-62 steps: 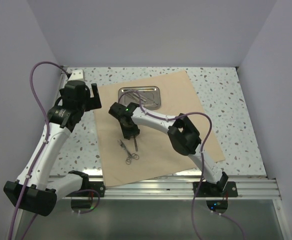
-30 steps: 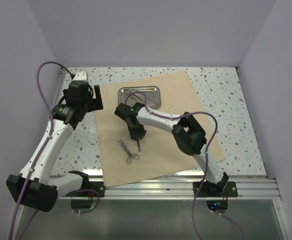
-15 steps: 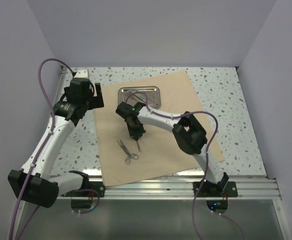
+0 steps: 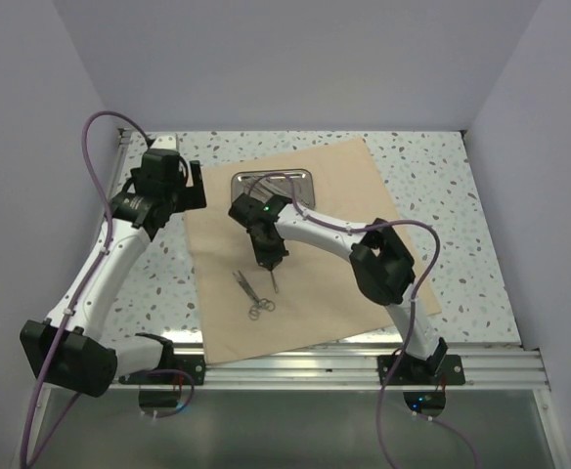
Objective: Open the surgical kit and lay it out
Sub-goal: Pick up the medical item from the surgical kit.
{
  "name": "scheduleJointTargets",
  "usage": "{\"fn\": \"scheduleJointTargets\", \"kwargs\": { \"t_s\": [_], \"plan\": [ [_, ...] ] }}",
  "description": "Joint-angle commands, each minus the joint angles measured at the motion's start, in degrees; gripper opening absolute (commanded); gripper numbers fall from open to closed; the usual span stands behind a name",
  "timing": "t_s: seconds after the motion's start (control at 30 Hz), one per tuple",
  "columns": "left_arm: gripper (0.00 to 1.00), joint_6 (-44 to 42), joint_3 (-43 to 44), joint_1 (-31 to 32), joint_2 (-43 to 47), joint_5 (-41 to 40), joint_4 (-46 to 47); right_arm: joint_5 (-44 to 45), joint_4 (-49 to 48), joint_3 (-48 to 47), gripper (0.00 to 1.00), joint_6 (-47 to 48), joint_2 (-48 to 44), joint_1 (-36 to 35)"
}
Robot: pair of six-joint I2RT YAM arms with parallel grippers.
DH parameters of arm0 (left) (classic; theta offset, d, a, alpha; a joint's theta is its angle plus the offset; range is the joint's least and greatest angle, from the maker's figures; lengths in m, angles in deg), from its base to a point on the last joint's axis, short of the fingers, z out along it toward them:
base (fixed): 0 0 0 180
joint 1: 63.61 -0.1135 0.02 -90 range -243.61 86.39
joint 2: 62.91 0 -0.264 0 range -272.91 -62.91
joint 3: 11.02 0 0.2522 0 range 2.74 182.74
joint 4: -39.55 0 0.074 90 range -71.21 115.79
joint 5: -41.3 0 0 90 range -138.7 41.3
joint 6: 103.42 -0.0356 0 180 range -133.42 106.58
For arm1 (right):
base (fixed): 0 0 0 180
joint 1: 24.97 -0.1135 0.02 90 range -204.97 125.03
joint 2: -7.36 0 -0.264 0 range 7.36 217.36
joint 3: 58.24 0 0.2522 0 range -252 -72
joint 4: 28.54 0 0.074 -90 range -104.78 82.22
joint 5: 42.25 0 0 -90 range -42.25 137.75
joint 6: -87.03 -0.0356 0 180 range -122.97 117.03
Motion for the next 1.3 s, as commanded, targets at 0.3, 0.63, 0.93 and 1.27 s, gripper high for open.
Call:
{"fn": "scheduleJointTargets", "kwargs": {
  "t_s": [0.3,0.63,0.93,1.27],
  "plan": [
    [0.98,2.94,-2.45,0.00,-0.19,3.40,3.21,2.23,1.32,17.50,0.09,2.09,-17.20,4.43],
    [0.96,6.10,-4.91,2.09,-0.19,12.27,3.20,4.25,-0.79,26.39,0.11,1.04,-19.58,6.18],
    [0.96,17.18,-16.15,13.44,-2.12,19.75,4.78,4.07,-0.44,19.37,0.02,2.80,-15.63,8.03],
    [0.70,17.71,-22.05,16.08,-13.36,19.93,7.43,6.09,1.49,21.02,0.00,5.43,-18.17,9.61]
  ]
}}
